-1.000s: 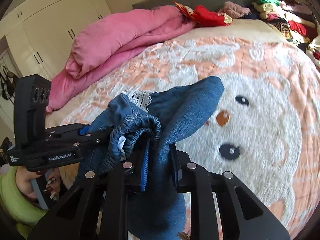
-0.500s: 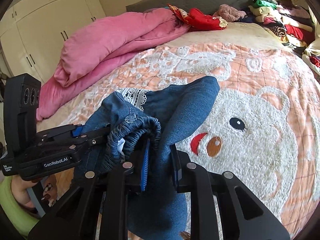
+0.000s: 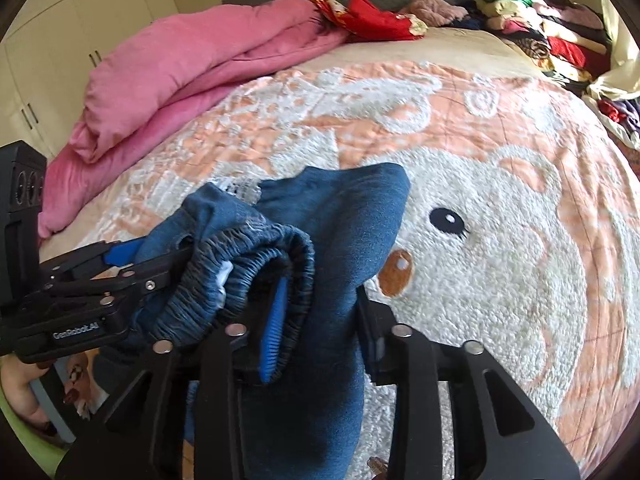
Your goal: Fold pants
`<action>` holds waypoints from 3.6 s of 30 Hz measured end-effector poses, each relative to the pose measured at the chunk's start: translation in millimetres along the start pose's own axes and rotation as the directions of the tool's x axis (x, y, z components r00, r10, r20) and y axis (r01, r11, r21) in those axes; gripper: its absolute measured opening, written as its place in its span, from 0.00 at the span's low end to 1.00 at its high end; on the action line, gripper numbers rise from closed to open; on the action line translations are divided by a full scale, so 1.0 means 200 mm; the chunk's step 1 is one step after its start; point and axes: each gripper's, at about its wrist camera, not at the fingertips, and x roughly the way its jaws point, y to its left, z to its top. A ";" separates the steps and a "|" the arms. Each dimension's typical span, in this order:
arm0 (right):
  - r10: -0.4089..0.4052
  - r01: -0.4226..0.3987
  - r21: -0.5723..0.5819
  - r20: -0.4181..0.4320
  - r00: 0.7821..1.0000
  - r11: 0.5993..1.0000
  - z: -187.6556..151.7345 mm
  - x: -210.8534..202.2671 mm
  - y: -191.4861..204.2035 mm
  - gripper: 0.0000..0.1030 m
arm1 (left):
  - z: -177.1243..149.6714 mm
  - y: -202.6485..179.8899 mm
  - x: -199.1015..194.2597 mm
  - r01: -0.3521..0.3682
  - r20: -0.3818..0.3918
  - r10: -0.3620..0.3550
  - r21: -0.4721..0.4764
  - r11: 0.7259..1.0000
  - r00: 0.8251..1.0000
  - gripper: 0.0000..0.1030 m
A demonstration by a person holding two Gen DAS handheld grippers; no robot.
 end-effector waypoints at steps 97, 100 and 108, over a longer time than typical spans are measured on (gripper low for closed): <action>-0.138 0.138 0.008 0.124 0.983 0.990 -0.65 -0.62 0.18 0.96 | -0.65 0.00 -0.49 -0.122 0.022 0.122 -0.007 0.993 0.992 0.91; -0.139 0.139 0.006 0.126 0.982 0.990 -0.64 -0.62 0.18 0.96 | -0.65 0.00 -0.49 -0.122 0.022 0.122 -0.007 0.993 0.992 0.91; -0.142 0.143 0.007 0.130 0.981 0.990 -0.64 -0.62 0.18 0.96 | -0.65 0.01 -0.49 -0.120 0.021 0.120 -0.009 0.993 0.993 0.91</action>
